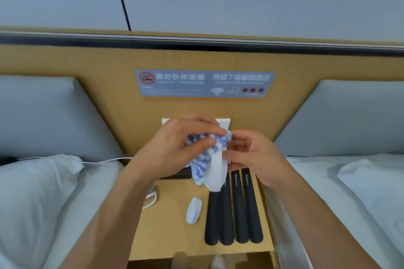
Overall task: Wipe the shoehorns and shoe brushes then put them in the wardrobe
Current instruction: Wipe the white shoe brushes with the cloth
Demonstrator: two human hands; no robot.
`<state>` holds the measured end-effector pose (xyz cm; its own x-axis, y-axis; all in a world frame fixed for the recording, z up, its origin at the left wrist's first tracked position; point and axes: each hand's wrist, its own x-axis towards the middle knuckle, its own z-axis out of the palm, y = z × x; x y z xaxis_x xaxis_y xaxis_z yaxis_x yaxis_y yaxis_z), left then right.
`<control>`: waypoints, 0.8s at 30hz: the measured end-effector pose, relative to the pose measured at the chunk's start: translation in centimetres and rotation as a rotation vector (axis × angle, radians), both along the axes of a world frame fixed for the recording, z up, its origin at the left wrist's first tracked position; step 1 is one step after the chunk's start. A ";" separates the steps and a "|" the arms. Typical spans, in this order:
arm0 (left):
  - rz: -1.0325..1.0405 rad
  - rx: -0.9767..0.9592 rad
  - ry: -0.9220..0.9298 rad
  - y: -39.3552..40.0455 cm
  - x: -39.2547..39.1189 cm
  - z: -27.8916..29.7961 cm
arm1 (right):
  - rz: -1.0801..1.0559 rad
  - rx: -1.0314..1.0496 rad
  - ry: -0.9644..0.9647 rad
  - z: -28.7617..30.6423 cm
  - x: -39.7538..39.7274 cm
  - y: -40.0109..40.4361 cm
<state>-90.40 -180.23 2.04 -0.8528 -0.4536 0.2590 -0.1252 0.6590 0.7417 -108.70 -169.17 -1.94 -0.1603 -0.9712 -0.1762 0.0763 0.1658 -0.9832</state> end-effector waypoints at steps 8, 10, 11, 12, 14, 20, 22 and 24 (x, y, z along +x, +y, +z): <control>0.147 -0.073 0.137 1.8 -1.9 1.4 | -0.114 -0.040 -0.128 2.3 -1.9 1.9; 0.224 -0.107 0.195 2.4 -2.1 1.3 | -0.153 -0.051 -0.176 2.6 -2.1 2.0; 0.250 -0.123 0.206 2.6 -2.1 1.3 | -0.173 -0.054 -0.194 2.8 -2.2 2.1; 0.262 -0.139 0.205 2.8 -2.1 1.3 | -0.188 -0.058 -0.207 2.9 -2.3 2.1; 0.233 -0.182 0.188 3.1 -1.8 1.5 | -0.196 -0.065 -0.235 3.2 -2.5 2.2; 0.050 -0.272 0.116 3.2 -0.8 2.3 | -0.074 -0.080 -0.187 3.6 -3.0 2.4; 0.067 -0.261 0.093 3.3 -0.8 2.5 | -0.029 -0.078 -0.133 3.9 -2.9 2.4; 0.124 -0.244 0.096 3.6 -1.2 2.9 | 0.008 -0.066 -0.083 4.2 -2.8 2.2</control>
<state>-91.56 -176.66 4.89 -0.7613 -0.4670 0.4498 -0.1527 0.8034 0.5755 -111.46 -166.94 2.28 -0.1399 -0.9823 -0.1242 0.1567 0.1019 -0.9824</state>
